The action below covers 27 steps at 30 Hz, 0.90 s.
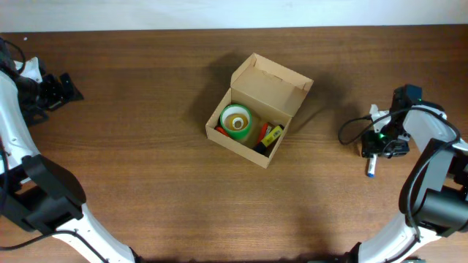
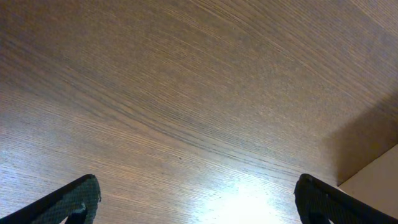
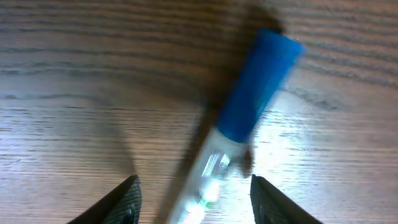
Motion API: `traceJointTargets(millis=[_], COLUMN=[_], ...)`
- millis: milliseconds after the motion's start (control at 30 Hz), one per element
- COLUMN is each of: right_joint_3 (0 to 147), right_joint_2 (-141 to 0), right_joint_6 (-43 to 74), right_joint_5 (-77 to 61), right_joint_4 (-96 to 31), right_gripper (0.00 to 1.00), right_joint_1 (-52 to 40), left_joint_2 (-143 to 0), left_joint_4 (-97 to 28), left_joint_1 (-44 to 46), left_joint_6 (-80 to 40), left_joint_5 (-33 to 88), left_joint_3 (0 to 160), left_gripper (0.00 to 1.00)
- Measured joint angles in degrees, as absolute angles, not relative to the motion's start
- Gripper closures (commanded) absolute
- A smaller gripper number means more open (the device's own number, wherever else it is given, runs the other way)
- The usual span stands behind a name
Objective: Pack container
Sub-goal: 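Move the right gripper to the blue-capped marker and grasp it, then lift the blue-capped marker and carry it over the box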
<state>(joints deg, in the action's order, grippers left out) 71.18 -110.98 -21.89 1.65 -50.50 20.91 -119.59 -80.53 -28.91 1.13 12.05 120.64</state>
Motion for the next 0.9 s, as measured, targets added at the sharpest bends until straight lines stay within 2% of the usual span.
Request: traceJointTargets(millis=[100, 267, 700, 900], right_joint_3=[71.18, 71.18, 72.14, 85.23], right_joint_2=[-111.18, -111.46, -111.53, -111.81], right_joint_6=[-21.89, -20.56, -15.27, -10.52], right_joint_5=[1.69, 1.63, -1.85, -8.75], right_joint_4=[-50.48, -50.46, -51.66, -62.94], right_gripper=[0.73, 0.95, 0.96, 0.96], right_joint_1=[21.58, 21.93, 21.98, 20.86], left_joint_2=[-119.59, -119.59, -119.59, -119.59], left_joint_4=[-80.53, -80.53, -80.53, -80.53], left_joint_1=[-28.91, -28.91, -28.91, -28.91], left_joint_6=[1.10, 1.13, 1.10, 1.13], left_joint_5=[12.05, 12.05, 12.05, 12.08], left_joint_3=[120.62, 120.64, 120.62, 120.62], left_gripper=[0.00, 0.00, 0.01, 0.00])
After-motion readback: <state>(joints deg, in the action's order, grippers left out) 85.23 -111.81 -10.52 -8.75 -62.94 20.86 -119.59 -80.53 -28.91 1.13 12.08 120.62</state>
